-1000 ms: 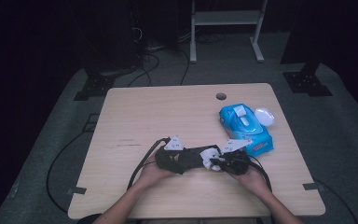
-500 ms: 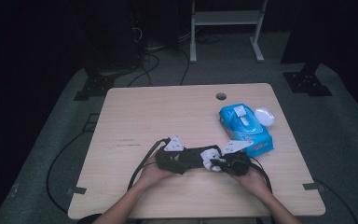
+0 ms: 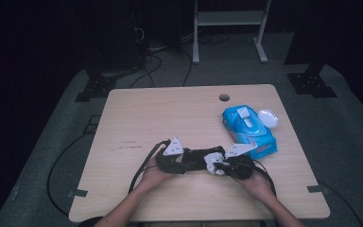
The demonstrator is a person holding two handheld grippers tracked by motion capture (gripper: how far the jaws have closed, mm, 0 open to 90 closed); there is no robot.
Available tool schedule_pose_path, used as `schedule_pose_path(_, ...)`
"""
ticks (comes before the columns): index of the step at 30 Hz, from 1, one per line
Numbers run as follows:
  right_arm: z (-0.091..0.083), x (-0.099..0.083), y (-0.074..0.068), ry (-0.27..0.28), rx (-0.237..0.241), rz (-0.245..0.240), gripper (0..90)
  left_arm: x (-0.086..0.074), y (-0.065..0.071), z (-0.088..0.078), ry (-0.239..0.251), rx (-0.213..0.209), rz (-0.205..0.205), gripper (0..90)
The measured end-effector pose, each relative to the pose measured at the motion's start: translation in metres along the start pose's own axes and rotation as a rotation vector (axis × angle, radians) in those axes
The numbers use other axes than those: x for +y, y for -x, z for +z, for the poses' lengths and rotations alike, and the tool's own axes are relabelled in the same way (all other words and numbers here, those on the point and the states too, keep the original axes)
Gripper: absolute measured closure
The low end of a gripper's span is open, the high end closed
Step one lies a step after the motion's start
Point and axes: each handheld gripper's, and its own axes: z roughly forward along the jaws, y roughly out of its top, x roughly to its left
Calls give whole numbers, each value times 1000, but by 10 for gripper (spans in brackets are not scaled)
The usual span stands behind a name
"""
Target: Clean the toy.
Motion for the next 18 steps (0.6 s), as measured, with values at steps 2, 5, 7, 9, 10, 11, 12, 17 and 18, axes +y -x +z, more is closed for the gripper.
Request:
schedule_pose_path(2,1,-2,0,-19,-2,0,837,0,-1,-3,24,-8,7,510)
schedule_pose_path(5,5,-7,0,-44,2,9,836,0,0,-2,24,-14,3,492)
schedule_pose_path(7,11,-8,-1,-73,6,1,836,0,-1,-1,24,-25,0,492)
schedule_pose_path(9,11,-8,1,-71,9,12,836,0,0,0,19,-25,8,511)
schedule_pose_path(10,11,-8,1,-71,9,12,836,0,0,0,19,-25,8,511)
schedule_pose_path(11,11,-8,3,-69,9,19,836,0,0,1,22,-23,8,511)
schedule_pose_path(12,11,-8,4,-69,8,23,836,1,1,1,20,-23,13,511)
schedule_pose_path(17,16,-9,4,-86,17,22,835,4,7,4,22,-50,48,575)
schedule_pose_path(18,16,-9,4,-86,17,22,835,4,9,5,19,-55,55,575)
